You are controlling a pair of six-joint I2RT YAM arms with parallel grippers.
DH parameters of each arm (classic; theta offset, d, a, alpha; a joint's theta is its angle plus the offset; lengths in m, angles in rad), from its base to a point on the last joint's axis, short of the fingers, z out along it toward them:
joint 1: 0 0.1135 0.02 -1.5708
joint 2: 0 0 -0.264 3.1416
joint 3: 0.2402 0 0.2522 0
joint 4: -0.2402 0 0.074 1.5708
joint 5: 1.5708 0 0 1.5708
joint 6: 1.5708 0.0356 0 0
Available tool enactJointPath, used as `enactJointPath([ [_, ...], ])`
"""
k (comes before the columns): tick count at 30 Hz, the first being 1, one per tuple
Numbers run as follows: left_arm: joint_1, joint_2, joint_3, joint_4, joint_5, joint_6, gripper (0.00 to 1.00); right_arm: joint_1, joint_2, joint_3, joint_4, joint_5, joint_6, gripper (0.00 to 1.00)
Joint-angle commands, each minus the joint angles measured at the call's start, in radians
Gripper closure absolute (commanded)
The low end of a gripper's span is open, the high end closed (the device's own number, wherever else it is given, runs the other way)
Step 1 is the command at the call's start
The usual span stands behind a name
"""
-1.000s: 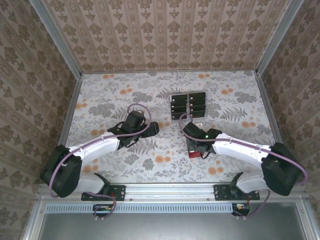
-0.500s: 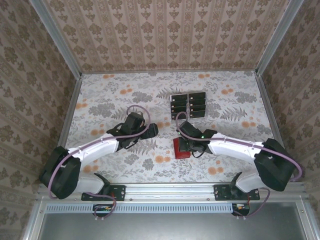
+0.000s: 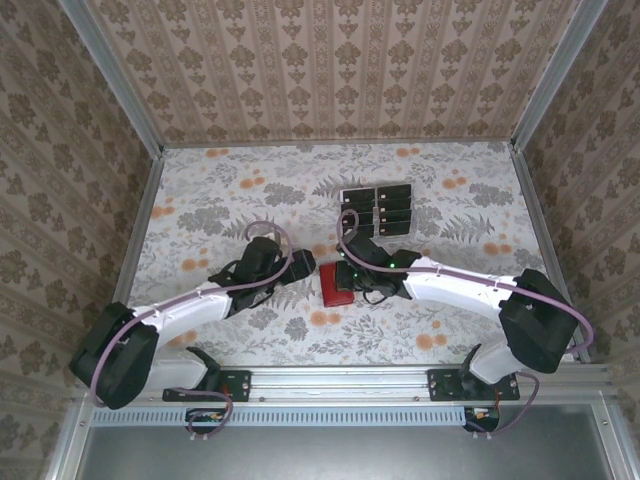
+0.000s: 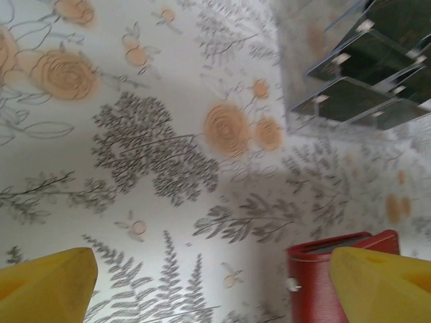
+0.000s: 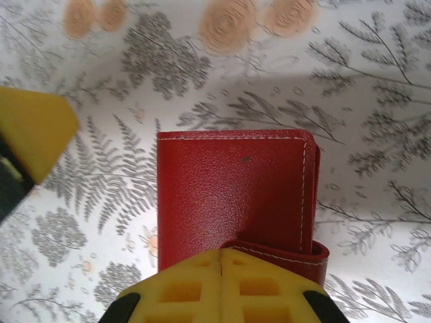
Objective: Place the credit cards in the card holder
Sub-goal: Pick up the card holder from the bottom-center of the table, then open the button on the card holder.
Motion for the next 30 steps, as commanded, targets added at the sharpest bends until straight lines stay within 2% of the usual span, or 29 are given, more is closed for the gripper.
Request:
enactJointPath([
  [1, 0.004, -0.040, -0.027, 0.124, 0.015, -0.077, 0.03, 0.008, 0.020, 0.061, 0.020, -0.023, 0.019, 1.00],
  [10, 0.019, -0.083, -0.078, 0.238, 0.000, -0.153, 0.05, 0.015, 0.075, 0.164, 0.047, -0.040, 0.025, 1.00],
  [19, 0.030, -0.060, -0.141, 0.399, -0.016, -0.225, 0.15, 0.032, 0.097, 0.210, 0.063, -0.048, 0.031, 1.00],
  [25, 0.030, -0.024, -0.148, 0.485, -0.015, -0.262, 0.27, 0.039, 0.111, 0.219, 0.077, -0.055, 0.038, 1.00],
  [30, 0.030, 0.009, -0.154, 0.557, -0.005, -0.285, 0.47, 0.041, 0.129, 0.221, 0.083, -0.049, 0.039, 1.00],
])
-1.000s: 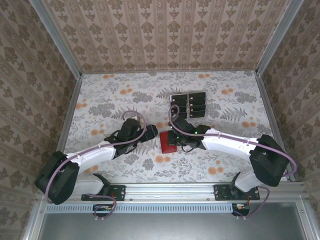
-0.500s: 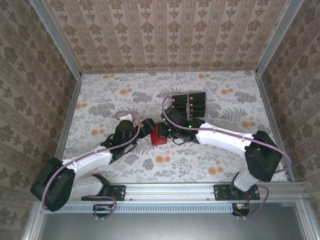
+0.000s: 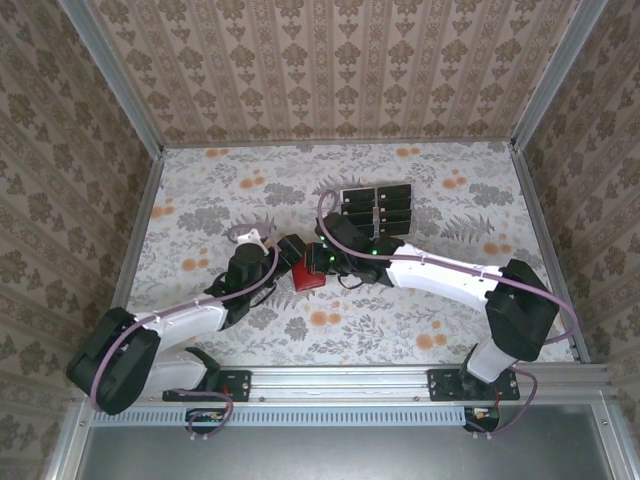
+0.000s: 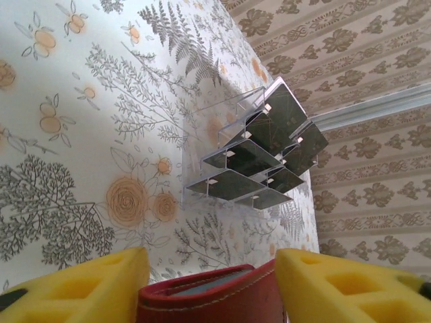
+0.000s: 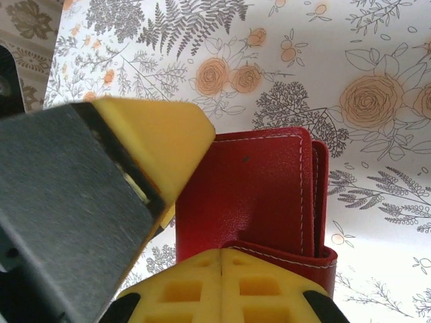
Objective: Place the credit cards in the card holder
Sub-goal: Open the button on the card holder.
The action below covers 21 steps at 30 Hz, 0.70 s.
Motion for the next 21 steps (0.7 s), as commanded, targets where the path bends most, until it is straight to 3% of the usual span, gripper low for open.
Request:
enactJointPath([
  [1, 0.007, 0.015, -0.020, 0.095, 0.003, -0.027, 0.52, 0.006, 0.022, 0.028, 0.023, -0.001, 0.018, 1.00],
  [8, 0.007, -0.007, -0.038, 0.084, -0.006, -0.016, 0.98, 0.005, 0.020, 0.007, -0.019, 0.060, -0.011, 1.00],
  [21, 0.007, -0.113, -0.059, -0.011, -0.036, 0.061, 1.00, -0.045, -0.042, -0.157, -0.074, 0.164, -0.040, 1.00],
])
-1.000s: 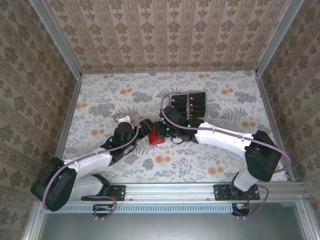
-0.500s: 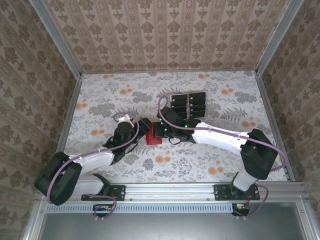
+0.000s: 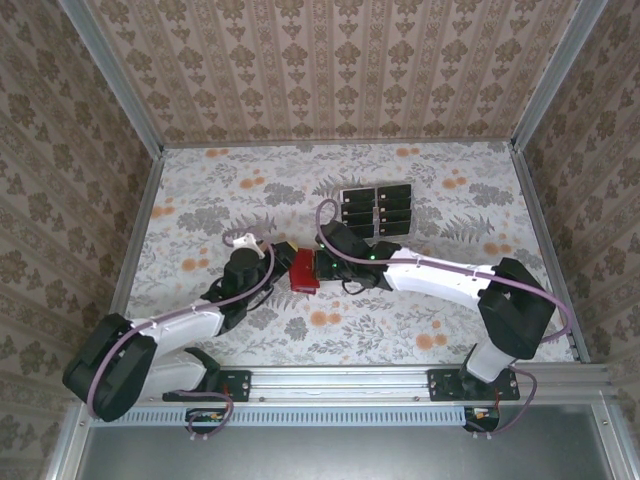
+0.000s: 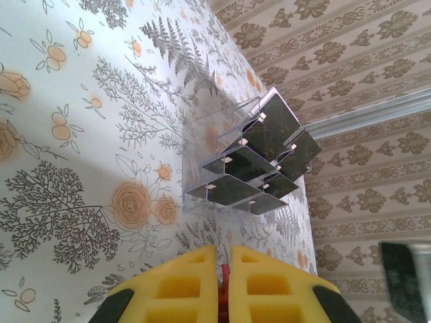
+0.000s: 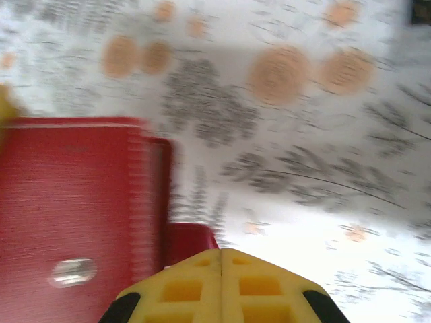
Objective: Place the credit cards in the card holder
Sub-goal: Open the button on the card holder, then open the card holder at the bottom-center of the table.
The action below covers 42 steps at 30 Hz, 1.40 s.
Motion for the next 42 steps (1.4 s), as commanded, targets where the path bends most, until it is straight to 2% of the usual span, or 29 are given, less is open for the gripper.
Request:
enactJointPath([
  [1, 0.003, -0.029, -0.010, -0.012, -0.018, 0.042, 1.00, -0.022, -0.052, -0.047, -0.046, 0.054, -0.008, 1.00],
  [7, 0.003, -0.015, -0.010, -0.018, 0.001, 0.066, 1.00, -0.026, -0.095, -0.071, -0.033, 0.029, -0.011, 1.00],
  [13, 0.001, 0.028, -0.016, -0.017, 0.013, 0.093, 1.00, -0.026, -0.121, -0.070, 0.006, -0.051, -0.014, 1.00],
  [19, -0.003, 0.114, -0.029, 0.053, 0.038, 0.107, 1.00, -0.028, -0.106, -0.081, 0.010, -0.059, -0.008, 1.00],
  [20, -0.004, 0.125, -0.035, 0.074, 0.039, 0.103, 1.00, -0.030, -0.099, -0.088, 0.016, -0.062, -0.001, 0.97],
  [22, -0.004, 0.137, -0.041, 0.098, 0.042, 0.100, 1.00, -0.030, -0.088, -0.110, 0.040, -0.066, 0.017, 0.66],
  [23, -0.005, 0.139, -0.042, 0.104, 0.043, 0.101, 1.00, -0.030, -0.083, -0.122, 0.053, -0.071, 0.025, 0.62],
  [32, -0.005, 0.105, -0.042, 0.098, 0.040, 0.095, 1.00, -0.057, 0.000, -0.190, 0.194, -0.171, 0.082, 0.53],
  [42, -0.009, 0.070, -0.039, 0.094, 0.030, 0.089, 1.00, -0.084, 0.044, -0.254, 0.373, -0.280, 0.165, 0.54],
])
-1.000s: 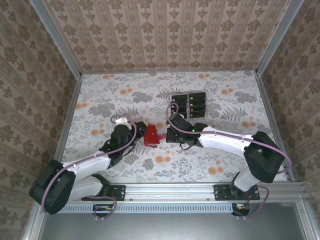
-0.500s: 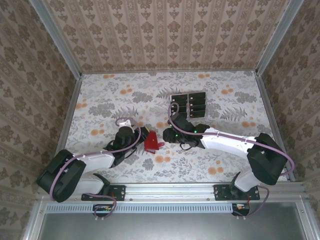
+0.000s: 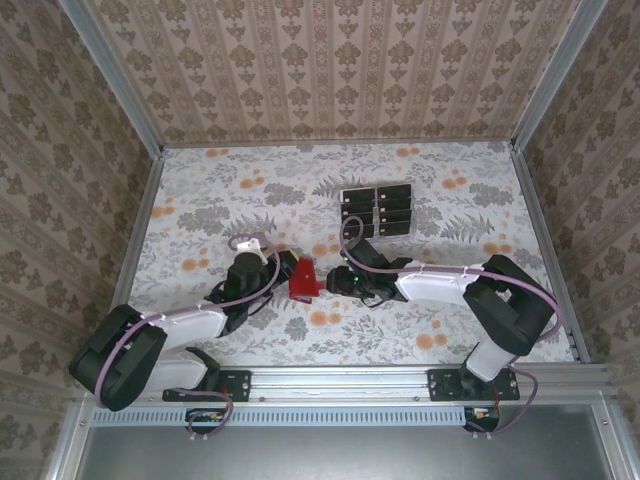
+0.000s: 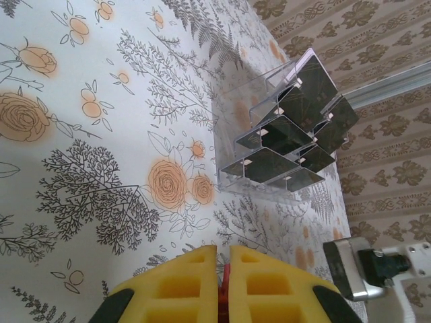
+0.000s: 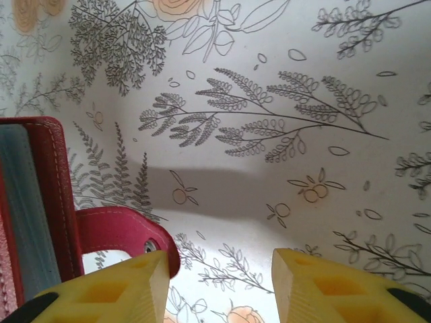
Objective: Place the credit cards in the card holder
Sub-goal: Open the card holder at the bottom-center of the table.
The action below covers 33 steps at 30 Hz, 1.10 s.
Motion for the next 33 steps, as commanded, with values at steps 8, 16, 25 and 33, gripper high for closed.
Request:
enactJointPath([
  [8, -0.011, -0.017, -0.003, 0.042, -0.005, 0.006, 1.00, -0.011, 0.038, -0.030, 0.174, -0.105, 0.085, 0.58],
  [16, -0.014, -0.016, -0.003, 0.046, -0.010, -0.002, 1.00, -0.024, 0.049, -0.031, 0.223, -0.135, 0.108, 0.77],
  [25, -0.014, -0.022, -0.006, 0.017, -0.013, 0.005, 0.56, -0.030, -0.038, -0.031, 0.172, -0.129, 0.083, 1.00],
  [33, 0.016, -0.123, 0.014, -0.235, -0.008, 0.106, 0.12, -0.018, -0.146, 0.049, -0.054, -0.084, -0.019, 1.00],
])
